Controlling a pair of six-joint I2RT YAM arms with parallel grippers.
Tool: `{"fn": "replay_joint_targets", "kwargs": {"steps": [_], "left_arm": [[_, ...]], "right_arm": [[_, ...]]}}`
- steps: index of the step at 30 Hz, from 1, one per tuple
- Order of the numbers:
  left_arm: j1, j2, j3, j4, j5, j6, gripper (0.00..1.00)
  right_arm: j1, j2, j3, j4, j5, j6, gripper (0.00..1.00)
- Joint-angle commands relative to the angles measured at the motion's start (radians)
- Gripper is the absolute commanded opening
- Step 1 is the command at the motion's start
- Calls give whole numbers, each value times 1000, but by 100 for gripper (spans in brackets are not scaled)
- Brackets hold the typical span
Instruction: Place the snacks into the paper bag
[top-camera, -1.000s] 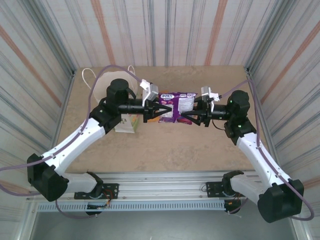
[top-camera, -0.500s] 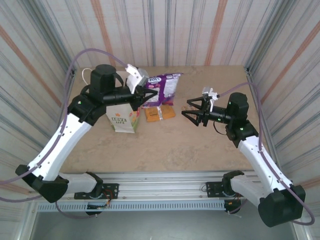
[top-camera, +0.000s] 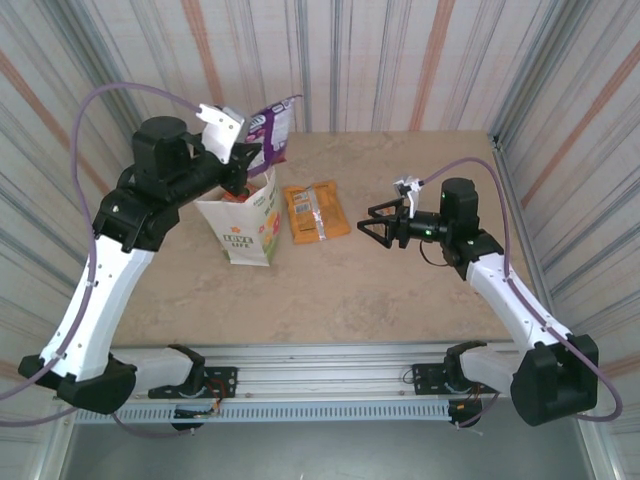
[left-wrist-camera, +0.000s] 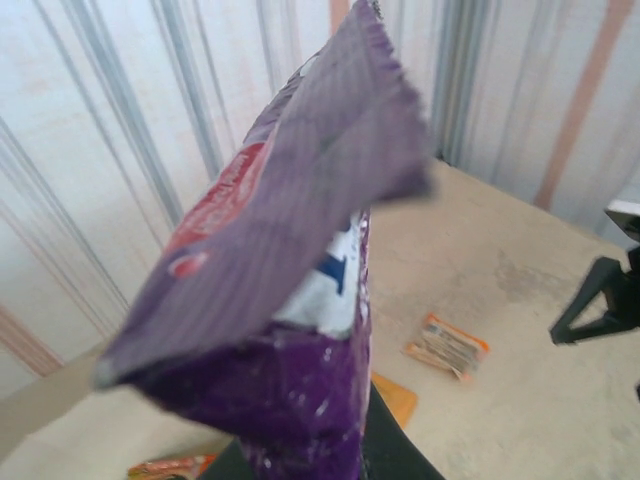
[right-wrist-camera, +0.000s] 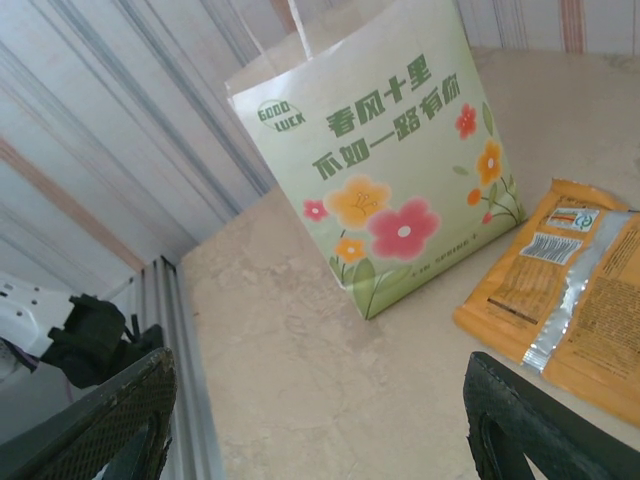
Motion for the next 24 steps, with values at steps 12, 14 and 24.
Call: {"fn": "replay_joint_targets", "kwargs": {"steps": [12, 14, 24], "left_arm": [[148, -53, 68, -54, -203, 7, 0], [168, -29, 85, -132, -201, 12, 0], [199, 98, 56, -251, -232, 56, 0]], "right_arm": [[5, 36, 33, 6, -26, 47, 77], [5, 40, 37, -3, -28, 48, 76], [7, 48, 51, -69, -15, 48, 76]]}}
